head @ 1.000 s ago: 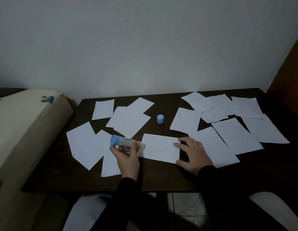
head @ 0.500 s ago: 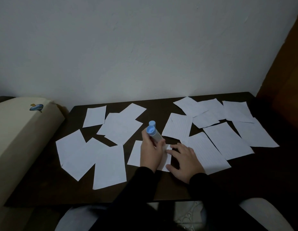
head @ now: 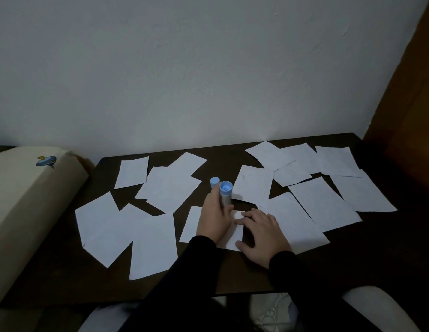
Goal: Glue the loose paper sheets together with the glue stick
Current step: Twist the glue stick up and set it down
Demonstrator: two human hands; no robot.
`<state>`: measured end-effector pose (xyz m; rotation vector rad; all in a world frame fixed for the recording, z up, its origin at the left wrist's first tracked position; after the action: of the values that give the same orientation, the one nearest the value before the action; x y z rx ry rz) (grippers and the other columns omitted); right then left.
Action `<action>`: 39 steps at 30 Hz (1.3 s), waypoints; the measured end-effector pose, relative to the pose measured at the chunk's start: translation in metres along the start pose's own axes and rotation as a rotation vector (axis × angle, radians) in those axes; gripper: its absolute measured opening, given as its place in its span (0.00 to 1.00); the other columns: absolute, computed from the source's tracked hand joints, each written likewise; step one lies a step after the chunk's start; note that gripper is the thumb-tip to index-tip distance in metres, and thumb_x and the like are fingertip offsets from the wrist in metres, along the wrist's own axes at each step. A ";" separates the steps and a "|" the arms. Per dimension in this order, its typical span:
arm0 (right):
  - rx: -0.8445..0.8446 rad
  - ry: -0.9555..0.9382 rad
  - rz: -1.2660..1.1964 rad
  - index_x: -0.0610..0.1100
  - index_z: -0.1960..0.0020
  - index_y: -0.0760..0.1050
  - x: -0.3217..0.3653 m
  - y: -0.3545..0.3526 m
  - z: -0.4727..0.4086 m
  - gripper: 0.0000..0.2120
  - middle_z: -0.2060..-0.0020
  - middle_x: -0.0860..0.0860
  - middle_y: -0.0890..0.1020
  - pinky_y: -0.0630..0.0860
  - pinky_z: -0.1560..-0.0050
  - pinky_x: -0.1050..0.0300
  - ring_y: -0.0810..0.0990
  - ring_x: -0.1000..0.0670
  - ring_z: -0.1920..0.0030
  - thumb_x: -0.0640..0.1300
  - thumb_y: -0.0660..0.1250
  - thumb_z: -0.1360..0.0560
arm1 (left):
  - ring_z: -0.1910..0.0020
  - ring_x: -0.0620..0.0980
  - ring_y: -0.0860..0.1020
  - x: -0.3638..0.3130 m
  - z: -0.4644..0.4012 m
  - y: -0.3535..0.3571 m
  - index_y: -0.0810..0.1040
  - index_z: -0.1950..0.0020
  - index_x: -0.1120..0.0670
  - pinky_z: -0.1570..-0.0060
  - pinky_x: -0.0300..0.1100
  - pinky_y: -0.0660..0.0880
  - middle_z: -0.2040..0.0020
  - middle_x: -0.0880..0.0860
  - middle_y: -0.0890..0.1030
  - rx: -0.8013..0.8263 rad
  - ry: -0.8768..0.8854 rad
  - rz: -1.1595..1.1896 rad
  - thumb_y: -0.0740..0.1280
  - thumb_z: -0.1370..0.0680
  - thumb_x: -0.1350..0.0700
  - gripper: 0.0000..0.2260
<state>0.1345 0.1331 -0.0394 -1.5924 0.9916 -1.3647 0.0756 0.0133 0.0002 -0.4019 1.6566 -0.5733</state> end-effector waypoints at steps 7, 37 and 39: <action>0.031 0.037 0.018 0.57 0.30 0.66 -0.001 0.002 -0.002 0.28 0.29 0.57 0.64 0.50 0.27 0.51 0.56 0.53 0.26 0.62 0.63 0.28 | 0.35 0.52 0.74 0.028 -0.014 -0.029 0.61 0.28 0.47 0.36 0.49 0.71 0.34 0.51 0.75 -0.056 -0.135 -0.010 0.68 0.22 0.60 0.26; -0.036 0.023 0.026 0.54 0.29 0.68 -0.004 0.004 -0.002 0.21 0.30 0.55 0.65 0.54 0.29 0.53 0.55 0.51 0.26 0.49 0.56 0.21 | 0.43 0.45 0.72 0.057 0.051 -0.047 0.60 0.33 0.45 0.49 0.31 0.69 0.40 0.49 0.71 -0.494 -0.199 0.555 0.67 0.21 0.57 0.22; -0.008 0.030 0.012 0.55 0.28 0.66 -0.003 0.004 -0.003 0.21 0.27 0.57 0.62 0.50 0.28 0.51 0.50 0.52 0.24 0.51 0.56 0.21 | 0.43 0.46 0.72 0.057 0.050 -0.047 0.60 0.32 0.46 0.46 0.36 0.69 0.40 0.49 0.71 -0.483 -0.213 0.538 0.67 0.21 0.57 0.22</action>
<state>0.1314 0.1344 -0.0439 -1.5735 1.0241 -1.3817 0.1131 -0.0638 -0.0242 -0.3284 1.5967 0.2689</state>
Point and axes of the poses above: each hand's wrist, its own z-axis away from the middle knuckle, its own y-axis out of the palm, x = y × z, the point moved 5 cm from there along -z, towards the middle knuckle
